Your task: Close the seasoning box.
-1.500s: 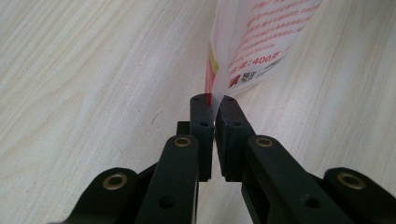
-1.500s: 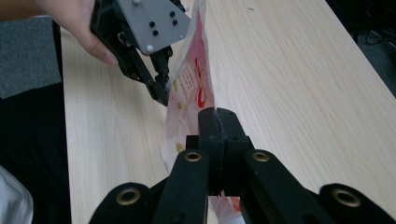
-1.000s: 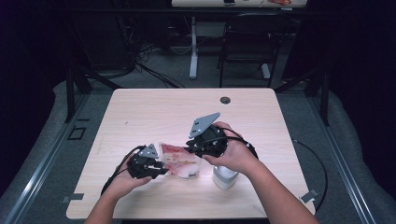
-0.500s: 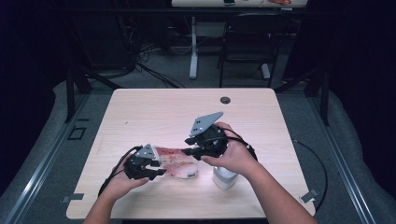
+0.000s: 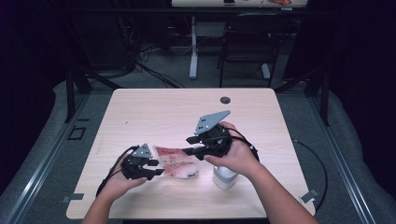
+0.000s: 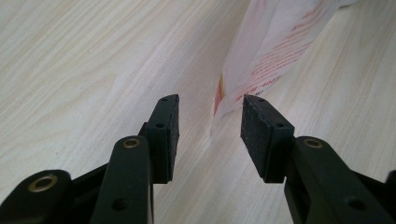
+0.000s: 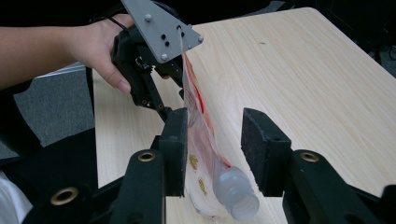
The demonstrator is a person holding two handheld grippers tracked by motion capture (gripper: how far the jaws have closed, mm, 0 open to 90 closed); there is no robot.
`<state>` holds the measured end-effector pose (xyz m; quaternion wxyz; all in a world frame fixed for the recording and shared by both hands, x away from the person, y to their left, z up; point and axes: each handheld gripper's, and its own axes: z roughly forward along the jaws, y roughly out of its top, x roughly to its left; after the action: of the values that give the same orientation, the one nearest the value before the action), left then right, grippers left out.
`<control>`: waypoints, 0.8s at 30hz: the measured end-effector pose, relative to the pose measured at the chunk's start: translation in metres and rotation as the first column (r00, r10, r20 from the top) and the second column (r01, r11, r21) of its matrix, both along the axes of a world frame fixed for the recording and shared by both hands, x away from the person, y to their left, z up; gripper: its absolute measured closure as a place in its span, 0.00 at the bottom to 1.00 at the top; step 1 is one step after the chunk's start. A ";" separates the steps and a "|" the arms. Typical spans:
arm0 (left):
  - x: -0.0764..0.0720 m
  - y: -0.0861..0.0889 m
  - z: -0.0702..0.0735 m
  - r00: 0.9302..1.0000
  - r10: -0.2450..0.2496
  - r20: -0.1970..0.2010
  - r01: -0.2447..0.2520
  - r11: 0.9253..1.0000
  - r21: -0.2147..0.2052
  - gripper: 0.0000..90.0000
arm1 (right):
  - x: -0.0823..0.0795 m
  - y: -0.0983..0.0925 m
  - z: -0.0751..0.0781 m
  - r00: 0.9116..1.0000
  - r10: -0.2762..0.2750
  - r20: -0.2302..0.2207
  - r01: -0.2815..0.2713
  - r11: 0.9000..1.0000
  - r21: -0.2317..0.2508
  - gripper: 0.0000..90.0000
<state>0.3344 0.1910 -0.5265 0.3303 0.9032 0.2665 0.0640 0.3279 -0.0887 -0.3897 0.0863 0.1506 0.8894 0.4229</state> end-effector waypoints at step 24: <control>-0.004 0.023 0.003 0.998 0.058 0.004 -0.058 0.998 -0.011 0.62 | 0.001 -0.044 0.007 0.987 -0.150 0.055 0.143 0.982 0.121 0.58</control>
<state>0.3300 0.2136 -0.5239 0.3339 0.8930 0.2923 0.0743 0.3291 -0.1322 -0.3827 0.1367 0.2068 0.8465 0.4711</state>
